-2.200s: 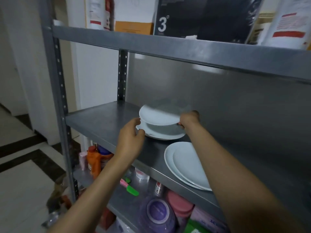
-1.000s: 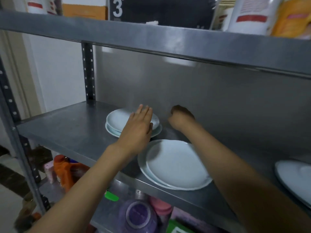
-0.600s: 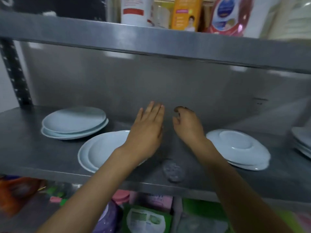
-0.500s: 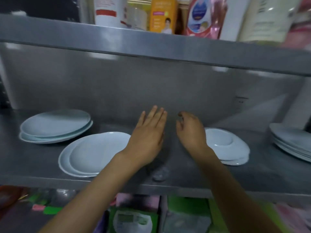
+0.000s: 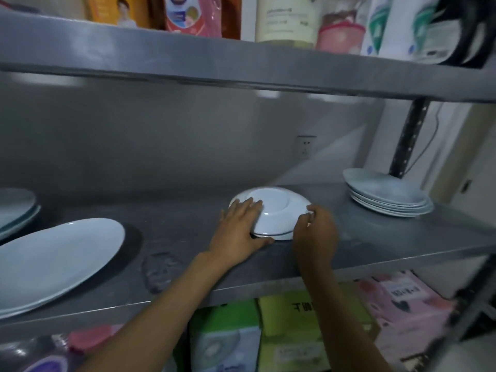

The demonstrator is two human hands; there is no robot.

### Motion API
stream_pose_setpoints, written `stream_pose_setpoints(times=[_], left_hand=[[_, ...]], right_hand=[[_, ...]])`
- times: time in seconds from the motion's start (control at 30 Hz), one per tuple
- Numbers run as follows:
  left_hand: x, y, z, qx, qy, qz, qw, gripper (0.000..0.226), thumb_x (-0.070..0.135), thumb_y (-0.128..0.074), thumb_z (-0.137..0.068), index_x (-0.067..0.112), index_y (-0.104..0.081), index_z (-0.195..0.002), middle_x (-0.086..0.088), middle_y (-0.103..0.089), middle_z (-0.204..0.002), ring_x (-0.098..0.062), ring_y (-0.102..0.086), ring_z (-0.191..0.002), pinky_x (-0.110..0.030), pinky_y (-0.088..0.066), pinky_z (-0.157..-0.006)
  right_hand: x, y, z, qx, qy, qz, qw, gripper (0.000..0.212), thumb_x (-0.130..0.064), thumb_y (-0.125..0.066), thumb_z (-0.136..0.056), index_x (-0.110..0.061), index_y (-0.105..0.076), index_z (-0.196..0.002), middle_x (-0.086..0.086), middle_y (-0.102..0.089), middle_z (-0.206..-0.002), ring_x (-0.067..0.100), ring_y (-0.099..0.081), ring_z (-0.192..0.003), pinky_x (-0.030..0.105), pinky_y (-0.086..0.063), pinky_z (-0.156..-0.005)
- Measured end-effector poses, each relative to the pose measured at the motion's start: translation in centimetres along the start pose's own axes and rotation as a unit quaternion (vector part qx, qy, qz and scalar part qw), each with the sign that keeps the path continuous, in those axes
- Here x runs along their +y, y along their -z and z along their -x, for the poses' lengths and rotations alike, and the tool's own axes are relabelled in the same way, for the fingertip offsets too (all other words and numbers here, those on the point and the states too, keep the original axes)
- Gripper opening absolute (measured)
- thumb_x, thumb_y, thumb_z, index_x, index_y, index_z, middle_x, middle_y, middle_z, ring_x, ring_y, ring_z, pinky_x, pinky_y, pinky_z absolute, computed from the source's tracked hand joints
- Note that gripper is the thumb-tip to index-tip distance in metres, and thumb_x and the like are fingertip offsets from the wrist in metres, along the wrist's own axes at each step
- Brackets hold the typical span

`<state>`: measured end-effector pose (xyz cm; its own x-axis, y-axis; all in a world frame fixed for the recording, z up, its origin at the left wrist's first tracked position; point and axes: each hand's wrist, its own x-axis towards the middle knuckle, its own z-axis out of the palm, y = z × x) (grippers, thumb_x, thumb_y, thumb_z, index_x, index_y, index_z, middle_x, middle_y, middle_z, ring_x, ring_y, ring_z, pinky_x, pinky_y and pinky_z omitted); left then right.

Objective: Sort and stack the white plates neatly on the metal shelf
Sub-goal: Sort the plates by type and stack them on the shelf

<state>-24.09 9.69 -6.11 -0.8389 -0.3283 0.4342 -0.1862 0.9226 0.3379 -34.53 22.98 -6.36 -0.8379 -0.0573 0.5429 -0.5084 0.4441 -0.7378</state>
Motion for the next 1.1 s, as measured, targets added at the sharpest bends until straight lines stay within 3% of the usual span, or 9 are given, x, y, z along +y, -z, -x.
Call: stream_pose_setpoints(times=[0.17,0.3,0.47,0.57,0.67,0.73,0.93,1.03,1.1], left_hand=[[-0.5,-1.5,-1.4,-0.013,0.004,-0.001,1.0,0.099,0.064,-0.067,-0.071,0.023,-0.022,-0.15,-0.002,-0.02,-0.158,-0.025,-0.009,-0.145,-0.053,-0.016,-0.115],[-1.1,-2.2,-1.4,0.014,-0.013,0.047,0.999,0.084,0.044,-0.074,-0.076,0.012,-0.037,-0.144,-0.008,-0.033,-0.151,-0.027,-0.023,-0.14,-0.039,-0.022,-0.116],[-1.5,-2.6,-1.2,0.03,-0.026,0.044,0.998,0.075,0.039,-0.074,-0.078,0.009,-0.043,-0.139,-0.009,-0.041,-0.144,-0.029,-0.032,-0.137,-0.045,-0.033,-0.11],[-1.9,-2.1,-1.1,0.06,-0.008,0.088,0.994,0.063,0.035,-0.065,-0.087,0.01,-0.042,-0.14,-0.009,-0.039,-0.147,-0.033,-0.026,-0.14,-0.046,-0.026,-0.114],[-2.2,-1.4,-1.2,0.125,0.001,0.093,0.988,0.046,0.015,-0.048,-0.095,0.008,-0.041,-0.14,-0.011,-0.041,-0.146,-0.039,-0.028,-0.139,-0.038,-0.014,-0.117],[-2.2,-1.0,-1.1,0.169,0.012,0.103,0.98,0.046,0.001,-0.042,-0.092,0.005,-0.043,-0.138,-0.013,-0.045,-0.143,-0.041,-0.029,-0.138,-0.035,-0.011,-0.117],[-0.3,1.0,-0.1,0.296,0.044,0.237,0.924,0.044,-0.005,-0.041,-0.094,0.008,-0.05,-0.135,-0.008,-0.053,-0.137,-0.029,-0.031,-0.14,-0.027,-0.023,-0.113],[0.6,2.5,1.1,0.337,0.055,0.324,0.882,0.046,-0.005,-0.038,-0.09,0.01,-0.056,-0.13,-0.002,-0.06,-0.126,-0.017,-0.052,-0.122,-0.025,-0.039,-0.106],[1.2,3.7,1.9,0.35,0.086,0.399,0.843,0.039,0.002,-0.04,-0.094,0.012,-0.06,-0.125,0.001,-0.066,-0.117,-0.013,-0.06,-0.109,-0.032,-0.048,-0.097]], right_hand=[[-0.2,-0.5,-0.6,0.002,-0.058,0.008,0.998,0.029,-0.013,-0.044,-0.089,-0.012,-0.061,-0.113,0.01,-0.065,-0.111,0.028,-0.059,-0.101,0.031,-0.042,-0.08],[0.4,-0.8,-0.9,0.009,-0.074,0.004,0.997,0.03,-0.012,-0.043,-0.086,-0.011,-0.062,-0.109,0.009,-0.066,-0.107,0.027,-0.059,-0.098,0.029,-0.04,-0.077],[0.5,-0.7,-0.8,0.016,-0.062,0.007,0.998,0.026,-0.011,-0.043,-0.086,-0.01,-0.063,-0.103,0.009,-0.066,-0.102,0.026,-0.058,-0.091,0.029,-0.039,-0.075],[0.4,-0.5,-0.8,0.025,-0.074,-0.012,0.997,0.017,-0.01,-0.043,-0.085,-0.012,-0.059,-0.088,0.006,-0.062,-0.088,0.023,-0.052,-0.079,0.028,-0.034,-0.067],[0.4,-0.5,-0.7,0.035,-0.083,-0.027,0.996,0.016,-0.009,-0.043,-0.084,-0.011,-0.059,-0.083,0.004,-0.06,-0.082,0.022,-0.05,-0.075,0.029,-0.032,-0.064],[0.5,-0.7,-0.7,0.033,-0.075,-0.028,0.996,0.016,-0.009,-0.043,-0.084,-0.011,-0.059,-0.082,0.004,-0.06,-0.081,0.023,-0.051,-0.075,0.03,-0.033,-0.064],[0.1,-0.6,-0.2,0.017,-0.014,-0.019,1.0,0.022,-0.015,-0.041,-0.089,-0.016,-0.061,-0.096,0.005,-0.066,-0.092,0.019,-0.051,-0.077,0.028,-0.036,-0.069],[-0.6,-0.5,0.2,0.003,0.006,-0.039,0.999,0.025,-0.019,-0.042,-0.092,-0.017,-0.064,-0.105,0.002,-0.066,-0.104,0.021,-0.058,-0.09,0.024,-0.034,-0.074],[-1.7,-0.7,0.5,-0.022,-0.002,-0.091,0.996,0.027,-0.021,-0.044,-0.095,-0.016,-0.064,-0.111,0.002,-0.066,-0.11,0.02,-0.058,-0.1,0.025,-0.038,-0.081]])
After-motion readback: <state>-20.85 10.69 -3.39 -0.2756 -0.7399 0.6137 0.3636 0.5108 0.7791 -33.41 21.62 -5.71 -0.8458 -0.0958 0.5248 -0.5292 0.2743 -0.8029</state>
